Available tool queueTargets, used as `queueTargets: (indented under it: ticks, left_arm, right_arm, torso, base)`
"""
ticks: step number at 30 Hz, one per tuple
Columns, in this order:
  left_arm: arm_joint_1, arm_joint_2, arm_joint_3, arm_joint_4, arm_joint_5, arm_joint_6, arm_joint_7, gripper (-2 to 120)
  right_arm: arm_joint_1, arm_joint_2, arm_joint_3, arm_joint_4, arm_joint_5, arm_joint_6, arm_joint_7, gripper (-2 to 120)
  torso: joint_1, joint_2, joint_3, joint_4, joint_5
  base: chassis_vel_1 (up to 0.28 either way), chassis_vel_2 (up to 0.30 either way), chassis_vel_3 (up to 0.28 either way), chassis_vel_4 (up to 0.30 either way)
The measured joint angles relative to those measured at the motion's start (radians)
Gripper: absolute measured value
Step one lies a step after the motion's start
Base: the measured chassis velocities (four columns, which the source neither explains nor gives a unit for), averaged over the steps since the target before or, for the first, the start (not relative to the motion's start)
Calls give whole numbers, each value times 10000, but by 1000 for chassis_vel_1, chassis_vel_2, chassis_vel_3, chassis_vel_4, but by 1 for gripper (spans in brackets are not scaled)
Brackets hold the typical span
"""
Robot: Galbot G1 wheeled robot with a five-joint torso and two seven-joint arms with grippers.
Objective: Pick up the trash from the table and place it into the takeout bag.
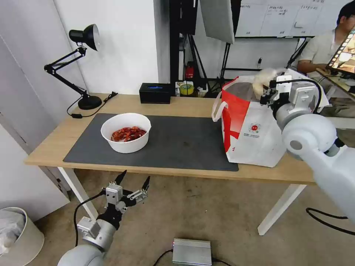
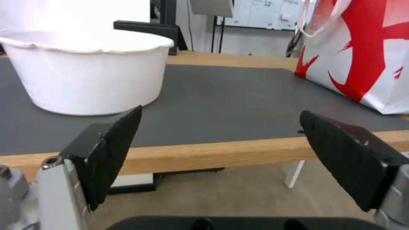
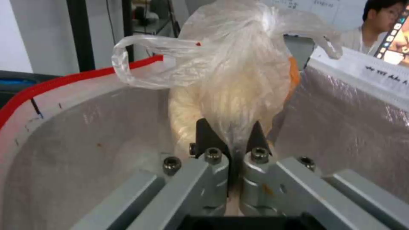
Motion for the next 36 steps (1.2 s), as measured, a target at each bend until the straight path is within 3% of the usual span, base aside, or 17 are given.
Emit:
queueTargets:
  ticks: [7, 10, 31, 34, 36]
  left_arm:
    - [3, -5, -25, -22, -5, 0, 0, 100]
    - [4, -14, -25, -22, -5, 2, 1, 100]
    - [107, -34, -79, -228, -3, 27, 1, 100]
    - [130, -37, -104, -268, -2, 29, 0, 100]
    - [150, -47, -136, -298, -2, 30, 0, 100]
  right_arm:
    - [-19, 33, 0, 50, 30, 34, -16, 0]
    - [-42, 32, 1, 135, 102, 86, 5, 6]
    - [86, -93, 17, 326, 86, 181, 148, 84]
    - [99, -94, 7, 361, 65, 300, 107, 93]
    - [62, -95, -1, 395, 40, 909, -430, 99]
  torso:
    - [0, 0, 0, 0, 0]
    - [0, 0, 0, 0, -1]
    - [0, 0, 0, 0, 0]
    - [0, 0, 0, 0, 0]
    - [0, 1, 0, -1, 0]
  base:
    - [0, 0, 0, 0]
    - [0, 0, 0, 0]
    - [0, 0, 0, 0]
    - [0, 0, 0, 0]
    - [0, 0, 0, 0]
